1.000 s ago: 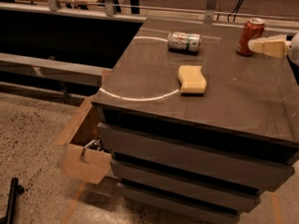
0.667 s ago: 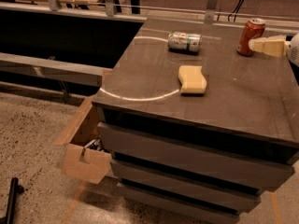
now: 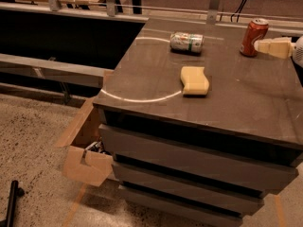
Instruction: Move coke can near sponge
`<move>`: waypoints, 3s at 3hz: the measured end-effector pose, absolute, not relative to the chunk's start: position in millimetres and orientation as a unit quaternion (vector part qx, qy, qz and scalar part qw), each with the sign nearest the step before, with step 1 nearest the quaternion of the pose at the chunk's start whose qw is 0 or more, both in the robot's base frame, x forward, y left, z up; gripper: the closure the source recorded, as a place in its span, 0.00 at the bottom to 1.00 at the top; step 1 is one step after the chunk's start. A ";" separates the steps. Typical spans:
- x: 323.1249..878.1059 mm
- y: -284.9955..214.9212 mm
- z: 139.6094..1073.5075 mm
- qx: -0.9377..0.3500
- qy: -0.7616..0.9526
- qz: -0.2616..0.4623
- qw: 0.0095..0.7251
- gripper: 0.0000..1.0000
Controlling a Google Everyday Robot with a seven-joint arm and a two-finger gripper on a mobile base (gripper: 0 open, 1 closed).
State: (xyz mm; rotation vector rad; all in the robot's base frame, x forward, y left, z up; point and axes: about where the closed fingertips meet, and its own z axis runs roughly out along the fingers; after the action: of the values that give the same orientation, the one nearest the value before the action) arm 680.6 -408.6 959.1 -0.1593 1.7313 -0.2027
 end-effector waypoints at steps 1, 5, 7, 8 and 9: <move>692.5 -416.2 953.8 -0.068 0.760 -0.085 0.641 0.00; 746.6 -451.1 921.7 -0.078 0.779 -0.045 0.621 0.00; 763.3 -414.7 905.6 -0.117 0.788 0.033 0.604 0.00; 774.0 -400.6 898.2 -0.127 0.787 0.047 0.602 0.00; 793.3 -397.8 893.9 -0.131 0.779 0.042 0.612 0.00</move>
Offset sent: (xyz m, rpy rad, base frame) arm 0.0575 -0.0553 -0.0124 -0.0147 -0.0168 -0.0514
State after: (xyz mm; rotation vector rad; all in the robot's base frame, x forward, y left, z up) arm 793.3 -397.8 893.9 -0.3018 1.7977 0.0978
